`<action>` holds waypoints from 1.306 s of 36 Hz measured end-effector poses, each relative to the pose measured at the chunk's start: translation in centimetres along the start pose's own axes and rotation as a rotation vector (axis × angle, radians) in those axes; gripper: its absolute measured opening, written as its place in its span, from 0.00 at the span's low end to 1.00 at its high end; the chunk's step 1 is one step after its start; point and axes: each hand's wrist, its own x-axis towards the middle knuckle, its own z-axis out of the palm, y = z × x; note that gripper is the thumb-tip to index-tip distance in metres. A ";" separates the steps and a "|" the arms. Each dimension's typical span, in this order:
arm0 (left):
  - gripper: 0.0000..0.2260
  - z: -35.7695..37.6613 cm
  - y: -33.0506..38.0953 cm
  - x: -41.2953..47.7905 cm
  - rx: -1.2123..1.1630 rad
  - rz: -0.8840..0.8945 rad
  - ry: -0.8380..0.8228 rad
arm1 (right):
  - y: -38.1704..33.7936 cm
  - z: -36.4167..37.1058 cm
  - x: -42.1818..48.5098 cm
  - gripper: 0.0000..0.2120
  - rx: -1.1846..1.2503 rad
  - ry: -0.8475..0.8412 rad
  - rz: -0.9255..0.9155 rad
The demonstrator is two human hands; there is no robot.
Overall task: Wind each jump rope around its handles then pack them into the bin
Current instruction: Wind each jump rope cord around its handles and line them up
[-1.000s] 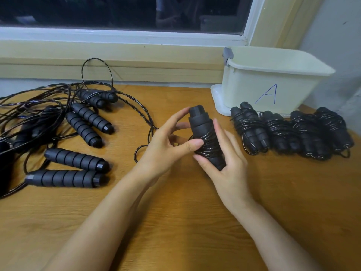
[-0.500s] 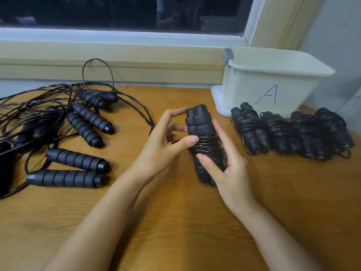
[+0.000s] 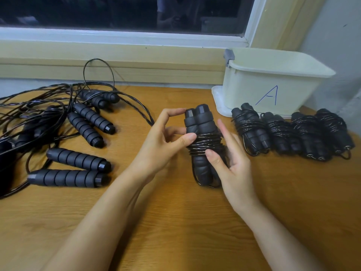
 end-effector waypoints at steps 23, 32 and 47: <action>0.23 1.8 -0.9 -0.3 0.169 0.080 0.236 | 0.0 1.2 -0.5 0.41 -0.793 0.080 -0.176; 0.21 1.9 -0.6 -0.4 0.059 0.063 0.154 | -0.4 1.0 -0.5 0.35 -0.911 0.113 -0.268; 0.23 1.6 -0.7 -0.3 0.072 0.100 0.025 | 0.1 0.7 -0.3 0.39 -0.860 0.120 -0.205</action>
